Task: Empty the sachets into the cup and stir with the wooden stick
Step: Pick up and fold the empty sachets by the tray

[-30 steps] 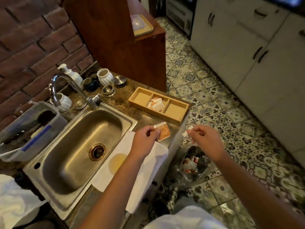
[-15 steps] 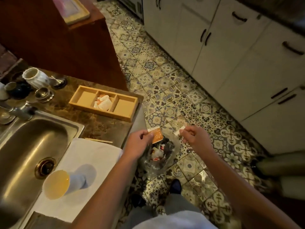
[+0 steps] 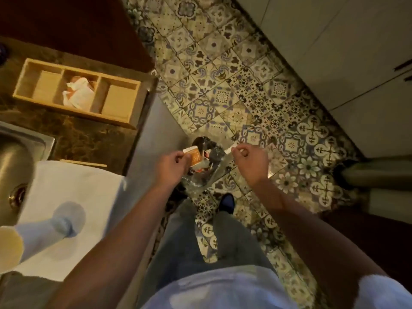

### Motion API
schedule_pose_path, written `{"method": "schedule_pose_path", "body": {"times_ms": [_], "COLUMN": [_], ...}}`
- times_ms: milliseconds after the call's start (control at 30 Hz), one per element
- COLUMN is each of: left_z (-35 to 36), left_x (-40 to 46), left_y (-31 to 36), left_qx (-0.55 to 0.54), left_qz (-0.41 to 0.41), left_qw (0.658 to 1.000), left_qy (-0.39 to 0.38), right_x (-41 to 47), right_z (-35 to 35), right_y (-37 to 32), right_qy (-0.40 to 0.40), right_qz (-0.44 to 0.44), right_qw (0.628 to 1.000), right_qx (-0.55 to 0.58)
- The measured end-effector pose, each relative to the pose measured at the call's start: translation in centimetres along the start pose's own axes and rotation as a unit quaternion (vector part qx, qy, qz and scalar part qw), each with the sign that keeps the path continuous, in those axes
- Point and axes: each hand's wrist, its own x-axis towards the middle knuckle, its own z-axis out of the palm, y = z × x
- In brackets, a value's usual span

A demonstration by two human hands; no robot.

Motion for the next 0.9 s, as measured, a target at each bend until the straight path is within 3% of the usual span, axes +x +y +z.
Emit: {"method": "schedule_pose_path", "body": {"times_ms": [133, 367, 733, 833, 900], "left_z": [4.2, 10.7, 16.5, 17.8, 18.4], "left_x": [4.9, 14.0, 23.0, 24.4, 25.2], "left_y": [-3.2, -9.0, -16.9, -18.1, -18.6], "left_qx": [0.012, 0.021, 0.028, -0.031, -0.120], "left_qz": [-0.027, -0.149, -0.165, -0.224, -0.296], "left_qw": [1.000, 0.988, 0.985, 0.974, 0.948], "left_qy": [-0.004, -0.039, -0.041, -0.019, 0.003], "right_x": [2.6, 7.1, 12.6, 13.6, 14.4], "right_z": [5.3, 15.7, 27.1, 29.1, 31.0], "right_y": [3.4, 9.1, 14.4, 14.8, 15.6], "right_qy": [0.017, 0.005, -0.039, -0.046, -0.049], "right_qz": [0.017, 0.190, 0.238, 0.271, 0.281], "right_qw": [0.999, 0.981, 0.970, 0.961, 0.957], "right_qx": [0.026, 0.043, 0.018, 0.039, 0.054]}}
